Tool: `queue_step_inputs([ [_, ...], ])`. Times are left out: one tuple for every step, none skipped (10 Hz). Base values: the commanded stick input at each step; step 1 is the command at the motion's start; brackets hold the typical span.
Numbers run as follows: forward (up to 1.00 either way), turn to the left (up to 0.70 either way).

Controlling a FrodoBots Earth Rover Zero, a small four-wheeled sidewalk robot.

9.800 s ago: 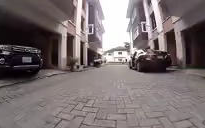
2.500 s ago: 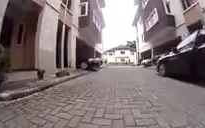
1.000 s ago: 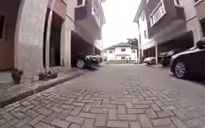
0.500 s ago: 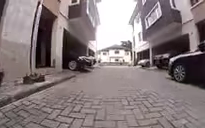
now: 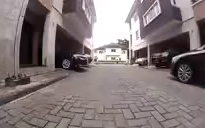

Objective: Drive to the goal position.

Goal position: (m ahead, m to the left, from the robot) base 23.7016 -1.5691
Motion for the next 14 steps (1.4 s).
queue_step_inputs([
  [0.70,0.00],
  [0.70,0.00],
  [0.70,0.00],
  [0.70,0.00],
  [0.70,0.00],
  [0.70,0.00],
  [0.70,0.00],
  [0.70,0.00],
  [0.70,0.00],
  [0.70,0.00],
  [0.70,0.00],
  [0.70,0.00],
  [0.70,0.00],
  [0.70,0.00],
])
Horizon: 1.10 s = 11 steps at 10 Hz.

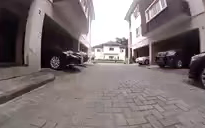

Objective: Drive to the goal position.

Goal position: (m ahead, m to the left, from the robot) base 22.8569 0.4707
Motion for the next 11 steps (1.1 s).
queue_step_inputs([
  [0.70,0.00],
  [0.70,0.00],
  [0.70,0.00],
  [0.70,0.00],
  [0.70,0.00],
  [0.70,0.00],
  [0.70,0.00],
  [0.70,0.00],
  [0.70,0.00],
  [0.70,0.00],
  [0.70,0.00],
])
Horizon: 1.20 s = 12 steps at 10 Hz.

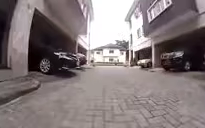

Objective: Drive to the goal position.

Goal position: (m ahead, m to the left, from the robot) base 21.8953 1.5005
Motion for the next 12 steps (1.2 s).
queue_step_inputs([
  [0.70,0.00],
  [0.70,0.00],
  [0.70,0.00],
  [0.70,0.00],
  [0.70,0.00],
  [0.70,0.00],
  [0.70,0.00],
  [0.70,0.00],
  [0.70,0.00],
  [0.70,0.00],
  [0.70,0.00],
  [0.70,0.00],
])
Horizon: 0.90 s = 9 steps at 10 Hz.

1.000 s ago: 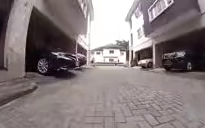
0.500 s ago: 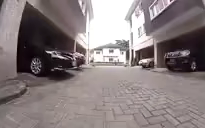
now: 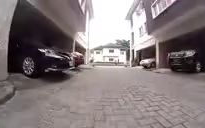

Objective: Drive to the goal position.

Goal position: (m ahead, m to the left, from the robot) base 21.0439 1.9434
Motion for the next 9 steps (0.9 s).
queue_step_inputs([
  [0.70,0.00],
  [0.70,0.00],
  [0.70,0.00],
  [0.70,0.00],
  [0.70,0.00],
  [0.70,0.00],
  [0.70,0.00],
  [0.70,0.00],
  [0.70,0.00],
])
